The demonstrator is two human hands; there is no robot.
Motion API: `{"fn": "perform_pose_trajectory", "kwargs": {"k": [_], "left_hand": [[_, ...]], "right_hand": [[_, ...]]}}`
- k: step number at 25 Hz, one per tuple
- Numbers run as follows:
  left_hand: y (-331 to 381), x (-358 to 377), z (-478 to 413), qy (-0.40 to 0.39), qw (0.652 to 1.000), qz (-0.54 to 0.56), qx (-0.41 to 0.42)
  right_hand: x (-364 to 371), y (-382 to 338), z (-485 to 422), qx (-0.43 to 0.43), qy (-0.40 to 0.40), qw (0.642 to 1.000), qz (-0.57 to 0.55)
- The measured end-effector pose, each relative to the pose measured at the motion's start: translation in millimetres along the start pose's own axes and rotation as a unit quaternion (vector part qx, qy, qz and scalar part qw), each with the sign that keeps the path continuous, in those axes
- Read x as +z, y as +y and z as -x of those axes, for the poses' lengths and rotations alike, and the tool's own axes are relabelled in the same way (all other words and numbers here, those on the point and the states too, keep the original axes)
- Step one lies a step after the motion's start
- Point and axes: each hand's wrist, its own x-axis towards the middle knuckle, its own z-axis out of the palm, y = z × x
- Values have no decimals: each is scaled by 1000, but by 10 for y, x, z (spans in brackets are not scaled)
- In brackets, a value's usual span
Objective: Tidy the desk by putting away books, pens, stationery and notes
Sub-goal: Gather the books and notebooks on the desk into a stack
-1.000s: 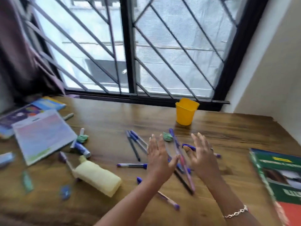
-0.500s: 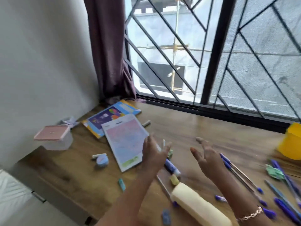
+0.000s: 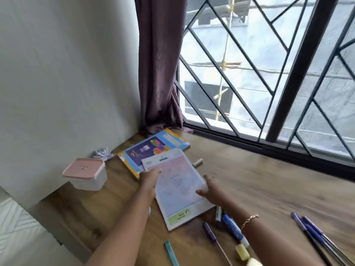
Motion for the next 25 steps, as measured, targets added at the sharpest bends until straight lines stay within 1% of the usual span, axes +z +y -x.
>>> {"fn": "perform_pose_trajectory", "kwargs": {"k": [4,6,9,11,12,13,14,16,17,19,22,23,25], "left_hand": [[28,-18,-169,24,999,2,-30],[1,-14,-195,18,1000,-17,-17],[-24,62,-169,-20,999,-35,33],[37,92,-103,-36,997,-30,62],[93,90,-58,-44,995,-34,83],[158,75,-15,-55,992,-44,104],[229,53,20,-72,989,-53,121],[390,-2,70,-106,982,-72,136],[479,-34,85,-122,979,-87,142],[646,-85,41,-143,970,-125,152],[865,-139,-164,-167,953,-203,151],[933,-162,-276,-174,946,-230,148],[1075,-212,-580,-174,934,-275,147]], "right_hand": [[100,-22,-50,-4,-32,996,87],[108,-31,-52,-3,-24,994,104],[83,16,-112,2,-24,999,39],[50,53,-152,23,-12,998,-63],[16,70,-165,29,-2,992,-125],[-34,84,-157,30,9,978,-206],[-105,73,-126,26,10,955,-294],[-235,16,-47,18,-30,887,-461],[-266,-23,-19,19,-47,855,-515],[-277,-145,4,25,-45,817,-575],[-173,-335,-77,41,16,764,-644],[-144,-425,-92,50,28,752,-657],[-68,-579,-199,74,67,747,-657]]}}
